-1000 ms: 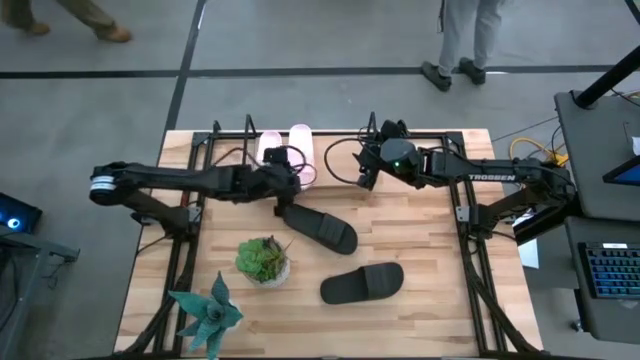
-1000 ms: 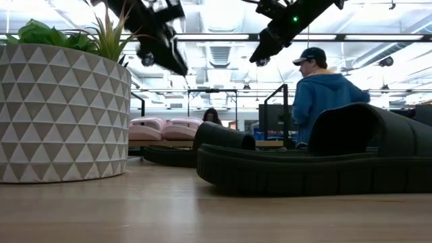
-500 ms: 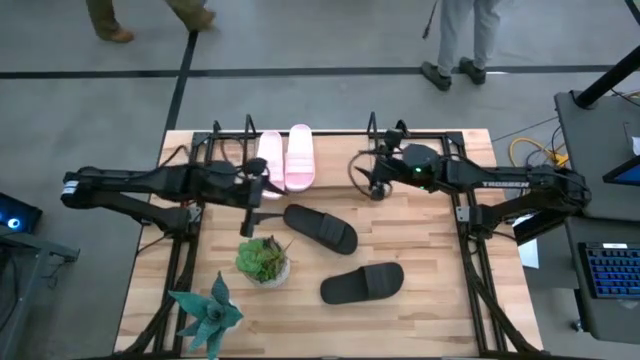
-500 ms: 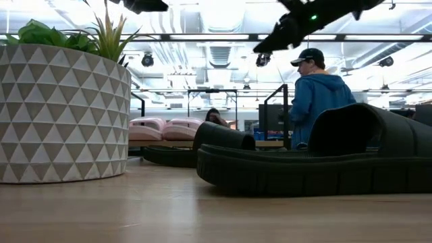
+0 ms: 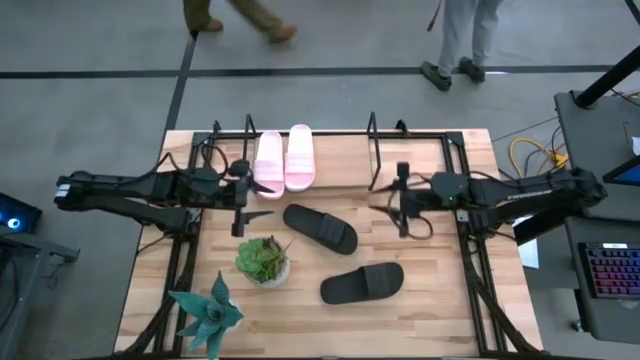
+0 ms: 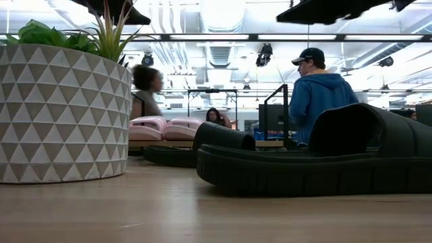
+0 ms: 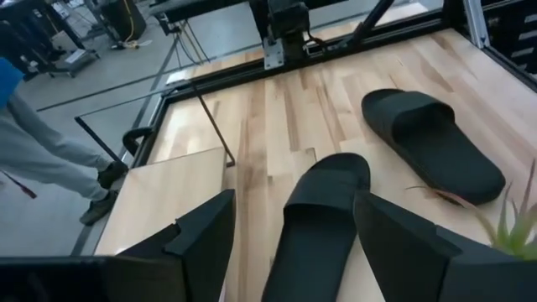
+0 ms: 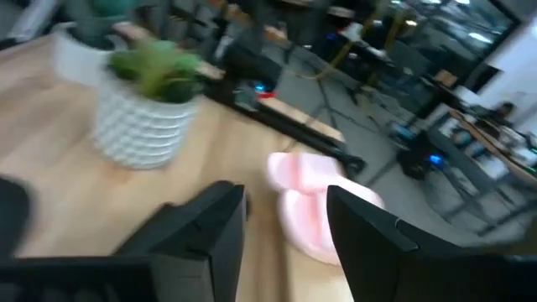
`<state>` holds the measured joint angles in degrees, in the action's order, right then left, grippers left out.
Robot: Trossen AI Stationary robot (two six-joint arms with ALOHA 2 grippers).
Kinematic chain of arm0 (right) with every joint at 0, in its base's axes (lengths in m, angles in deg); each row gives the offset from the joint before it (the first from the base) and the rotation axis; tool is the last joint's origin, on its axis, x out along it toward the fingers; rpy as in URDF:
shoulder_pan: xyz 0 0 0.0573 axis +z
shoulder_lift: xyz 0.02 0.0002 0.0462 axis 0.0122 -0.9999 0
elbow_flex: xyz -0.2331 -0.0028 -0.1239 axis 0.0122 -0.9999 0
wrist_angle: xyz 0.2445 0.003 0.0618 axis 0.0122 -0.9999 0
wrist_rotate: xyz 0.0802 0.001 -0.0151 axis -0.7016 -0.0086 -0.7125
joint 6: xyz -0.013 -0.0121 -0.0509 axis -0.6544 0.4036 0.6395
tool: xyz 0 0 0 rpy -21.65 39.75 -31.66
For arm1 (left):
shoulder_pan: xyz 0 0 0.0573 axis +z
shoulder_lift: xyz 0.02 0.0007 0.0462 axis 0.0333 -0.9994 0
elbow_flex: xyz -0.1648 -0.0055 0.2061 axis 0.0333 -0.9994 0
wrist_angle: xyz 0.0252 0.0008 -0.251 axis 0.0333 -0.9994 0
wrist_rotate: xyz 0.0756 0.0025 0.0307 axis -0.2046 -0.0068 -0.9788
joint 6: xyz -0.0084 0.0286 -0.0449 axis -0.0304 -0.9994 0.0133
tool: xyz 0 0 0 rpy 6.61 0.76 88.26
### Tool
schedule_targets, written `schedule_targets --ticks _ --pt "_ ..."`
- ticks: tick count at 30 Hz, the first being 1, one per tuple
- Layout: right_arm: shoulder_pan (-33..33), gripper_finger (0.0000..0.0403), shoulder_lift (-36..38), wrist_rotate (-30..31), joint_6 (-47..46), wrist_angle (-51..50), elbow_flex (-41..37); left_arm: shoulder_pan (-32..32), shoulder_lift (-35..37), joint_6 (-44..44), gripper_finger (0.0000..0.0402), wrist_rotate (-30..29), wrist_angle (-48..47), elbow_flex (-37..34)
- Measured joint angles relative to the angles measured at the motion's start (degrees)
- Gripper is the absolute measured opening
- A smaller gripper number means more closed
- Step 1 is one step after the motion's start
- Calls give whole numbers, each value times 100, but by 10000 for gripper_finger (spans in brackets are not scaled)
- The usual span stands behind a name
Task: Pick and place slides into the shelf
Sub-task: Put the top black slide on the shelf
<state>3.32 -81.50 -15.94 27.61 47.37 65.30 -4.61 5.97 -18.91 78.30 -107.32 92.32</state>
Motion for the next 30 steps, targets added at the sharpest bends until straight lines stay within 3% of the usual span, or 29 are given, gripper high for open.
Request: schedule_targets --ticks 13,22,30 --pt "2110 153 -441 1726 138 -249 -46 7 151 50 226 -17 -262 -110" --pt "2273 153 -1157 1722 -186 -264 -57 7 95 -13 226 -138 -369 -110" --pt "2273 153 -1270 1722 -470 -278 -57 7 -137 197 226 -135 -239 -110"
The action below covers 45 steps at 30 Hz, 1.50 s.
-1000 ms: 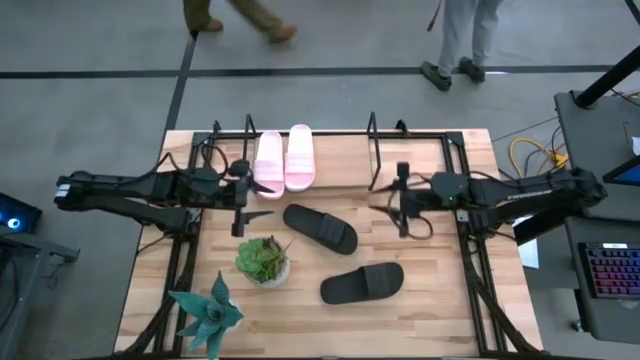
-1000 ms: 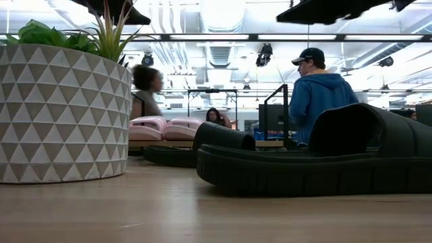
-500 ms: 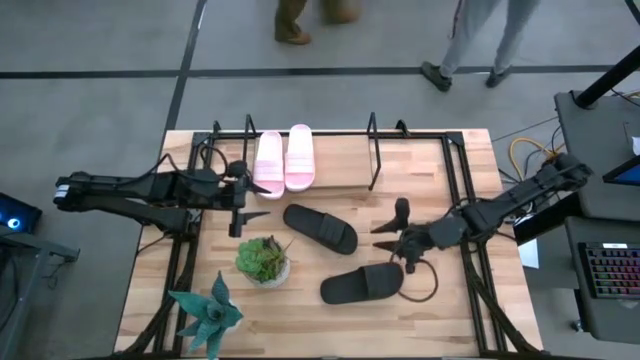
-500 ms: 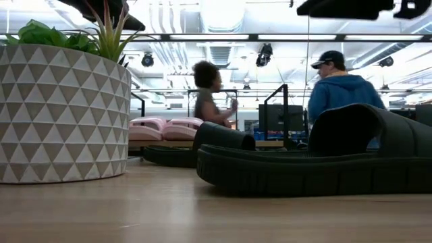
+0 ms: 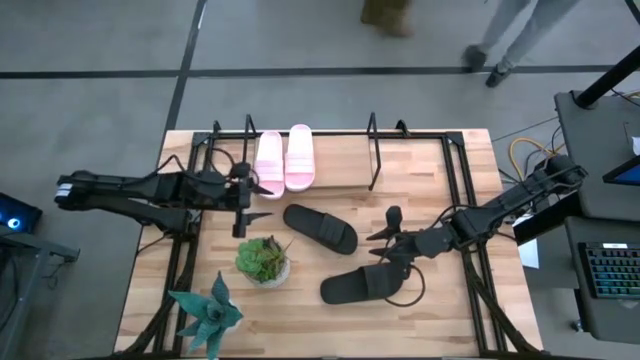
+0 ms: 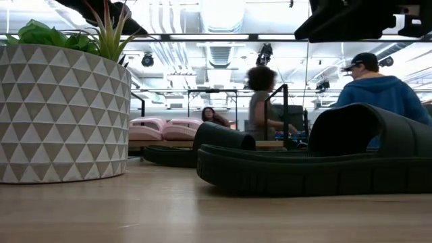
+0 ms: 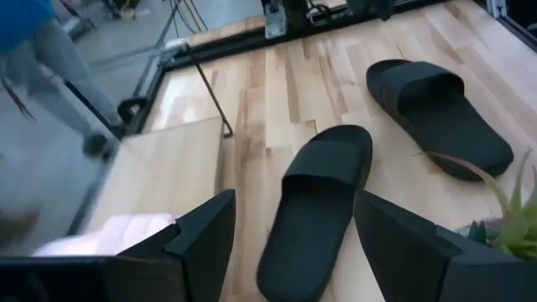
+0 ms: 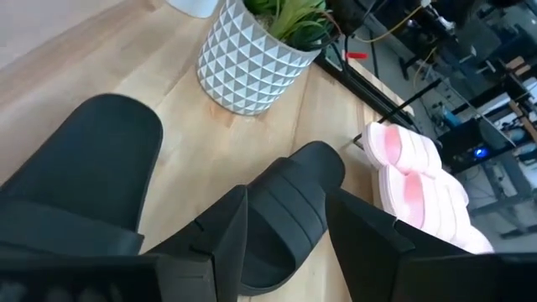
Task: Pick and place slides into the shelf
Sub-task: Put the top black slide on the shelf
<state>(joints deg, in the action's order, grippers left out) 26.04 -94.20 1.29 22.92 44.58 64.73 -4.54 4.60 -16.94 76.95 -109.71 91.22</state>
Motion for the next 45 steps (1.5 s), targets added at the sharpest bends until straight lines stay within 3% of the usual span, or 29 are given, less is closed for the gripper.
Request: schedule_targets --ticks 3,10,17,22,34,45 --pt "0 153 16 0 -156 -9 0 0 -327 425 226 0 286 0" --pt "-2 153 3 0 -205 -24 0 120 -1223 2456 226 16 650 109" --pt "-2 153 5 0 -15 -25 0 351 -2082 3884 226 765 717 286" --pt "-2 153 5 2 340 -26 0 354 -2626 4647 226 1008 1352 407" --pt "-2 153 10 4 576 -257 0 369 -3955 5195 226 1232 1610 755" --pt "-2 153 12 6 407 -284 -13 407 -4576 5190 226 1520 1806 826"
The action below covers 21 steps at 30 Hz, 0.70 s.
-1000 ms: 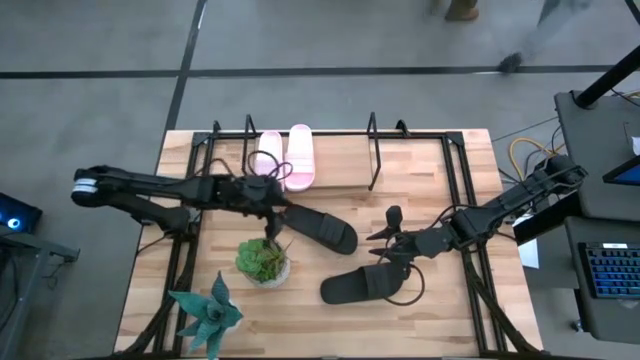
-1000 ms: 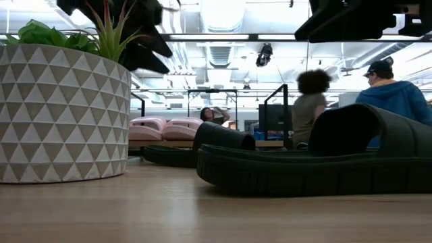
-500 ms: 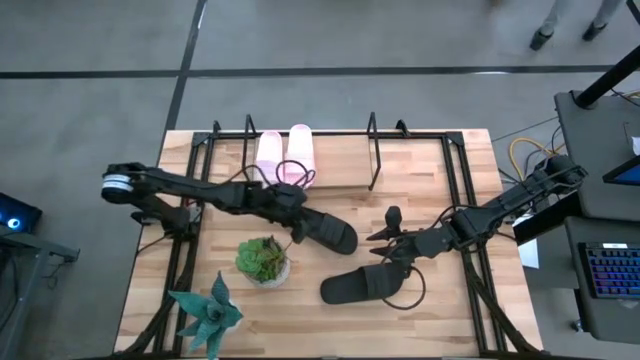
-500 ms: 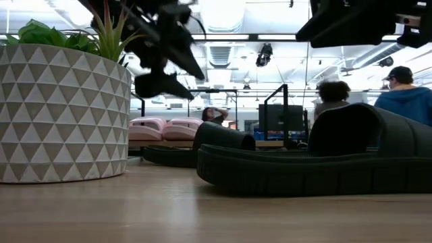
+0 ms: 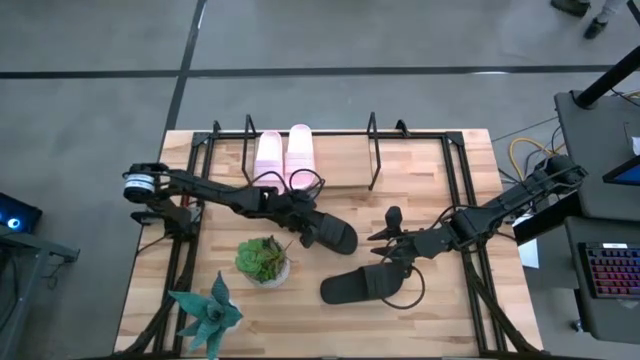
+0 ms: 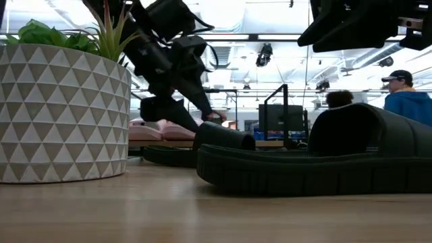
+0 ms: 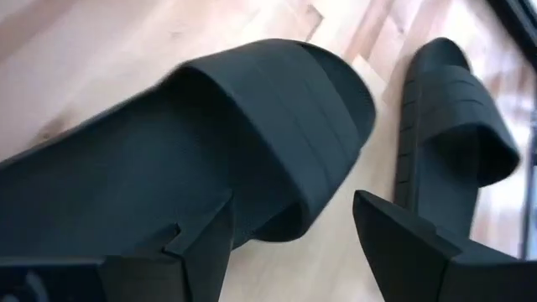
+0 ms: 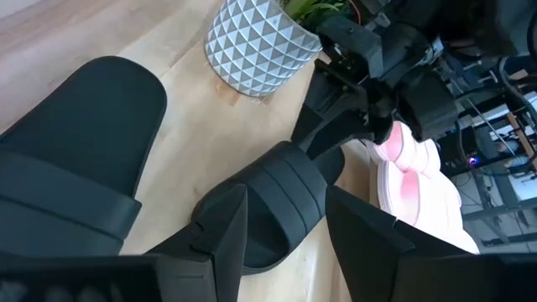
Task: Pick and place slides into the shelf
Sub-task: Put the top black slide on the shelf
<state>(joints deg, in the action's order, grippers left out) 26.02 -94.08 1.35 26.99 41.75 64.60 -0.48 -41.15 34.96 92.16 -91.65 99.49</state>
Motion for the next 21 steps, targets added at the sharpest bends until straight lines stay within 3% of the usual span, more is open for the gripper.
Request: schedule_targets --ticks 4,21 --pt "0 153 0 1 -42 1 -2 0 -124 -2 226 298 519 -4" --pt "-1 153 0 0 -109 -9 -72 61 -678 -44 226 904 1232 15"
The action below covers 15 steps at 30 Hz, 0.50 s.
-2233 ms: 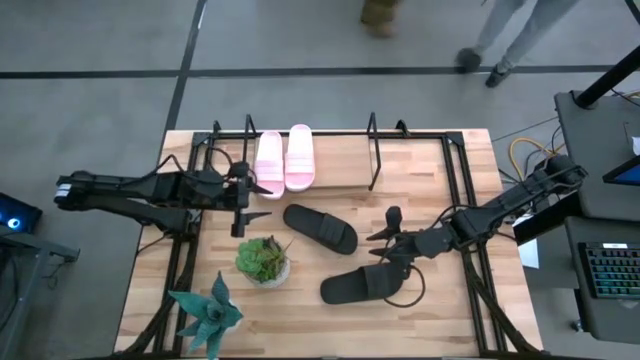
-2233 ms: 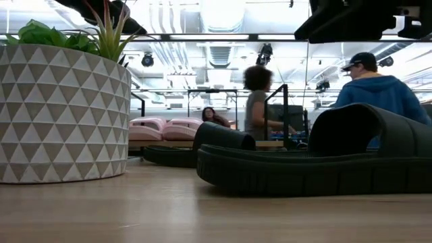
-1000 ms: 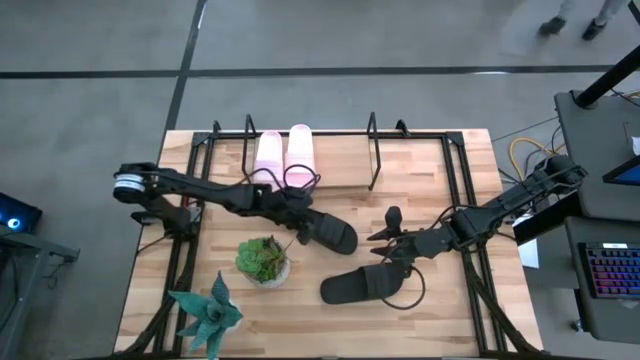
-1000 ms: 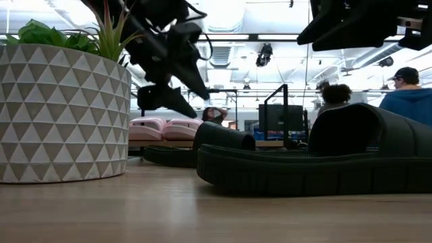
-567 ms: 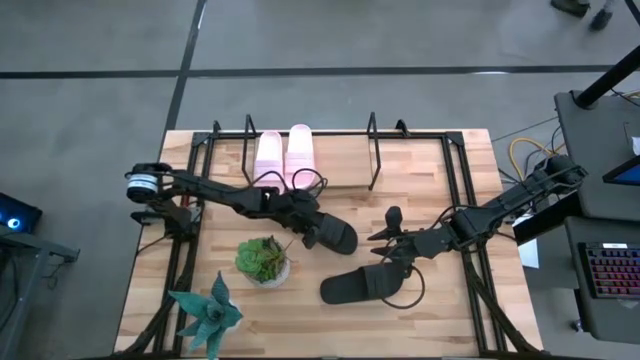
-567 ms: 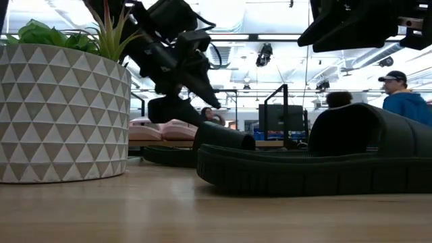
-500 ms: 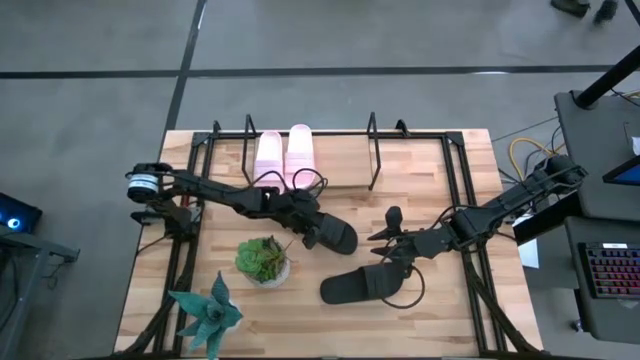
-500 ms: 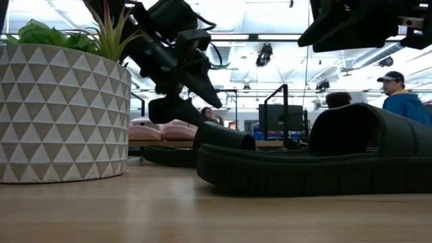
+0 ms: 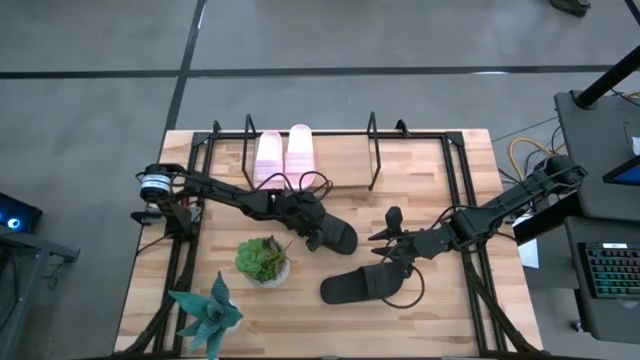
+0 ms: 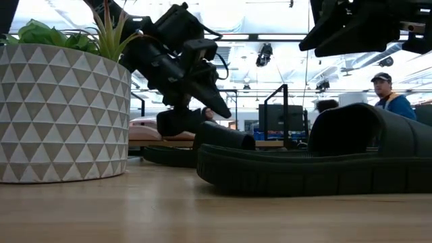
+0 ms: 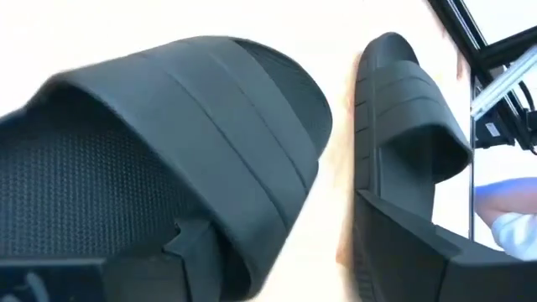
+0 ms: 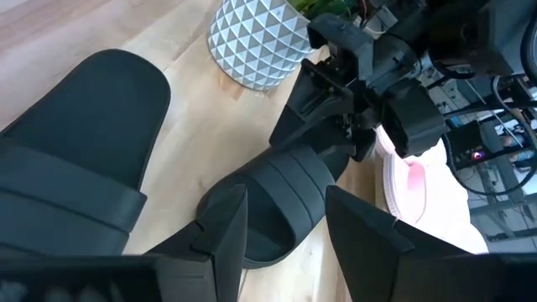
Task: Pick and place slides into the shelf
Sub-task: Put the top black slide on the shelf
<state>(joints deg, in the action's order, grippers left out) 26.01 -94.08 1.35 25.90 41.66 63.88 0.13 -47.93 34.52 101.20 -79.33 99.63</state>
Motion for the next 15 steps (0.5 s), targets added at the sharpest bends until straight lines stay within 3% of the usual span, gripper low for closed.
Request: schedule_targets --ticks 7,15 --pt "-1 152 0 0 -1 -39 0 17 0 -315 207 27 20 -4" --pt "-1 150 0 0 -1 -48 0 22 -24 -720 109 27 12 -4"
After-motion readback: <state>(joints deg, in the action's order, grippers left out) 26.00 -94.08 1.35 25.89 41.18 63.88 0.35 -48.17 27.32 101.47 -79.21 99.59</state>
